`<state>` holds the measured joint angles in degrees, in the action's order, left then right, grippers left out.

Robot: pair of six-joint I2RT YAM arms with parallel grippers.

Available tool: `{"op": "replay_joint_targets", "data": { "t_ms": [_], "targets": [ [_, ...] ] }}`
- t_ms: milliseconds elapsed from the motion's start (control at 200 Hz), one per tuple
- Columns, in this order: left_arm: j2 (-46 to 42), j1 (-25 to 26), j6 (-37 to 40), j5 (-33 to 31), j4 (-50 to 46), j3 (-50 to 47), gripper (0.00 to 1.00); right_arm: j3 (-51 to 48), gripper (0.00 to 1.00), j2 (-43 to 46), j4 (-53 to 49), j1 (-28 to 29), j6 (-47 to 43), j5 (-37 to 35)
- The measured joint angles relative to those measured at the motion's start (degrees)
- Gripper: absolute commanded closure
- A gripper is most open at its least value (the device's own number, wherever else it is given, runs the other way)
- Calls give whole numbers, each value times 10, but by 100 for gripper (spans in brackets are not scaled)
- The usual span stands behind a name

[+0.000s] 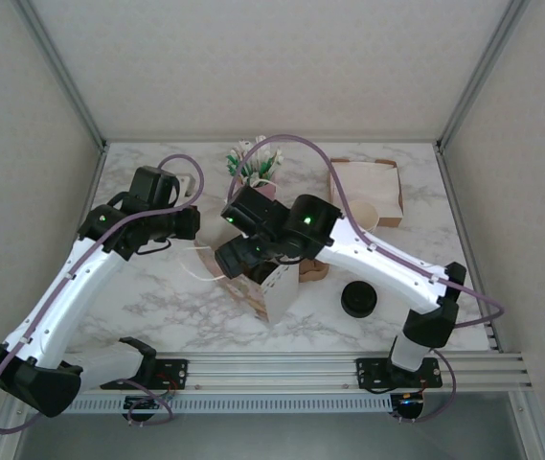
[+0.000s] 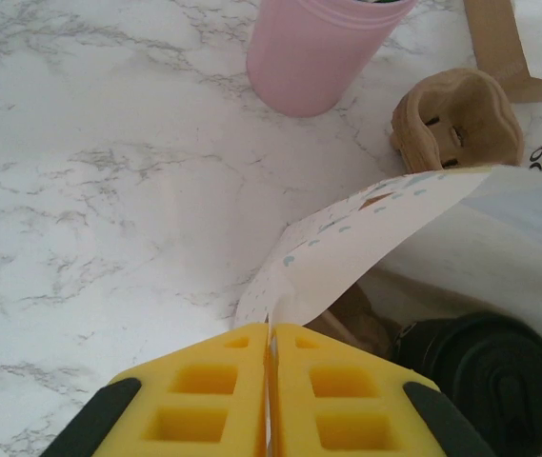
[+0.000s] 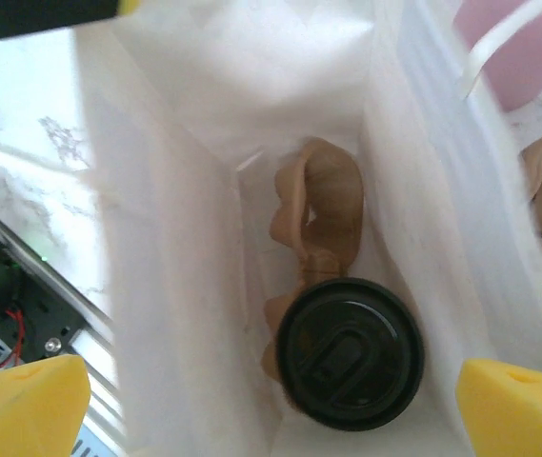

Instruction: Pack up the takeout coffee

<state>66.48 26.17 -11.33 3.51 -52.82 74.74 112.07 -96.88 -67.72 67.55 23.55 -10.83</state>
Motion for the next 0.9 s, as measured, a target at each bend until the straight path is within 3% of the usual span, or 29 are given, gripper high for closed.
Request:
{"op": "replay_joint_targets", "data": {
  "t_ms": [896],
  "targets": [
    [25, 0, 7, -54, -64, 50, 90, 10, 2, 82, 58, -12, -21, -92]
  ]
}}
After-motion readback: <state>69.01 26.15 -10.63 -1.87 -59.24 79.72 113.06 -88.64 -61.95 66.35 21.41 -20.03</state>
